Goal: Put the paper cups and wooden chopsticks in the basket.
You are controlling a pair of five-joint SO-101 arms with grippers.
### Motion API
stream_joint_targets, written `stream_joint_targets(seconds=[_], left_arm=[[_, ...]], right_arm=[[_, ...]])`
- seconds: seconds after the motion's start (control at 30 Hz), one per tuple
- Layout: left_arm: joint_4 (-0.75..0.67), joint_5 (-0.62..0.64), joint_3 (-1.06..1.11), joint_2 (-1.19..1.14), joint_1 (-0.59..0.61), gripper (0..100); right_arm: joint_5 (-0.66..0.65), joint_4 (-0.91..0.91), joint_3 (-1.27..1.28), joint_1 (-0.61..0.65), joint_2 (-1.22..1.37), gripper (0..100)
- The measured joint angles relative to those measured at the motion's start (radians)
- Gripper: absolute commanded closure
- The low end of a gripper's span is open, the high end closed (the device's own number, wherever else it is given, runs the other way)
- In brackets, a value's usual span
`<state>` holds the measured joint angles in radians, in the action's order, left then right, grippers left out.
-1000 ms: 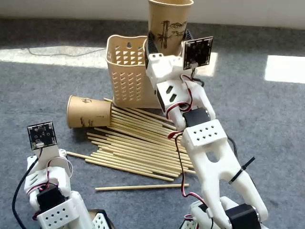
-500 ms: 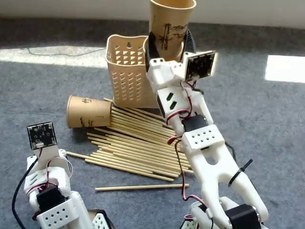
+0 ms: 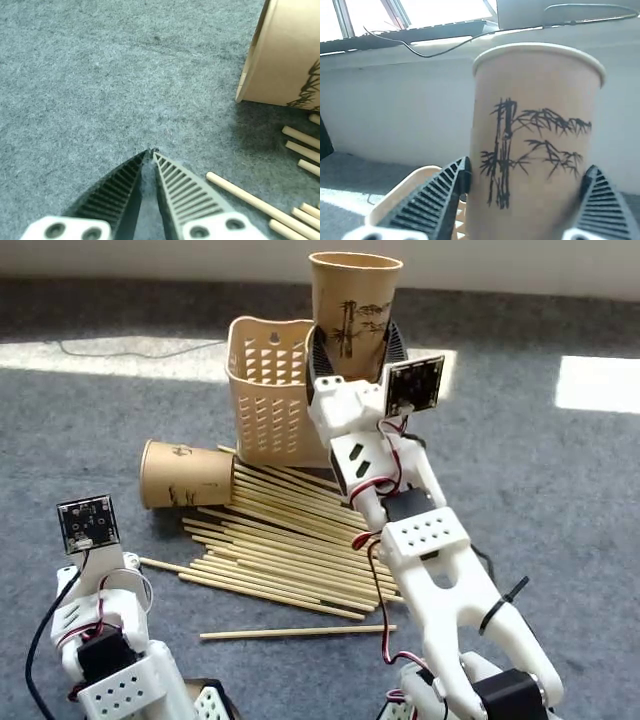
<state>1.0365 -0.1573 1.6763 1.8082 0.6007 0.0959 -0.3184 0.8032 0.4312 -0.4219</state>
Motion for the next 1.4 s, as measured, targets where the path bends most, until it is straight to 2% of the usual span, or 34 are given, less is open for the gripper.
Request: stream_joint_targets(seconds=[0.47, 0.63, 0.7, 0.87, 0.93, 1.23, 1.4], left_arm=[[0.0, 0.0, 0.0, 0.0, 0.0, 98], [0.0, 0.0, 0.0, 0.0, 0.0, 98], [0.0, 0.0, 0.0, 0.0, 0.0, 98], [0.0, 0.0, 0.0, 0.0, 0.0, 98], [0.0, 0.0, 0.0, 0.0, 0.0, 98], [0.0, 0.0, 0.0, 0.0, 0.0, 98], [0.0, 0.0, 0.0, 0.0, 0.0, 98]], right_arm=[[0.0, 0.075, -0.041, 0.002, -0.083, 67.3], [0.0, 0.216, -0.041, 0.002, -0.172, 68.0], [0.0, 0.275, -0.041, 0.002, -0.199, 73.0], [0.0, 0.322, -0.041, 0.002, -0.232, 95.0], [0.0, 0.322, -0.041, -0.005, -0.233, 99.1], [0.0, 0.322, -0.041, -0.018, -0.222, 99.5], [0.0, 0.267, -0.041, -0.058, -0.103, 99.5]])
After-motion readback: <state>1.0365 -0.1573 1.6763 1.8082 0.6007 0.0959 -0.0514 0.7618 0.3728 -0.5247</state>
